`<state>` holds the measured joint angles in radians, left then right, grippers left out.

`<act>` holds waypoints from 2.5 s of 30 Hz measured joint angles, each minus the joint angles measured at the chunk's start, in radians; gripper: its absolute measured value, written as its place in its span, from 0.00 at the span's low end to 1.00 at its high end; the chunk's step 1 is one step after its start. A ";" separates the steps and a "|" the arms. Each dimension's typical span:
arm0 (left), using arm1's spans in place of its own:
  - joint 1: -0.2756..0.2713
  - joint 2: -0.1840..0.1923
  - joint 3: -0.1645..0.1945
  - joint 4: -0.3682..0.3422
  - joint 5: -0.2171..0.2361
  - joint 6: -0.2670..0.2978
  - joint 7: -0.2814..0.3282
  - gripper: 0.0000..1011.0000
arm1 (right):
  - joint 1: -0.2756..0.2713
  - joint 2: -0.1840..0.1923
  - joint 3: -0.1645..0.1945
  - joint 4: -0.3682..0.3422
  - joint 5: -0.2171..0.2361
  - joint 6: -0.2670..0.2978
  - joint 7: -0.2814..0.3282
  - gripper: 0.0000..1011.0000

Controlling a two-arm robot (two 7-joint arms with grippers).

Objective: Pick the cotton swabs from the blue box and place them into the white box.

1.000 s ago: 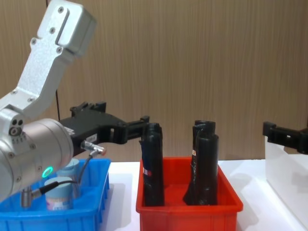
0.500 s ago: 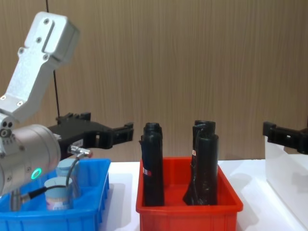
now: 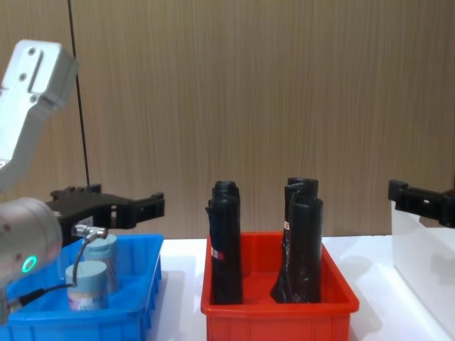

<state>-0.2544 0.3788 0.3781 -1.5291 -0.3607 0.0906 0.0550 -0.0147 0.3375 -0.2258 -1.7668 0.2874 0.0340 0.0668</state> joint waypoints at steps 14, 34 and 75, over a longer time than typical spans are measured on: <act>-0.003 0.005 -0.029 0.046 -0.059 0.028 0.012 0.99 | 0.000 0.000 0.000 0.000 0.000 0.000 0.000 0.99; -0.097 -0.027 -0.052 0.149 -0.082 0.151 -0.085 0.99 | 0.000 0.000 0.000 0.000 0.000 0.000 0.000 0.99; -0.169 -0.075 -0.068 0.228 -0.101 0.329 0.004 0.99 | 0.000 0.000 0.000 0.000 0.000 0.000 0.000 0.99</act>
<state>-0.4234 0.3041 0.3099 -1.3011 -0.4612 0.4197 0.0585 -0.0147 0.3375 -0.2258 -1.7668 0.2873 0.0340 0.0668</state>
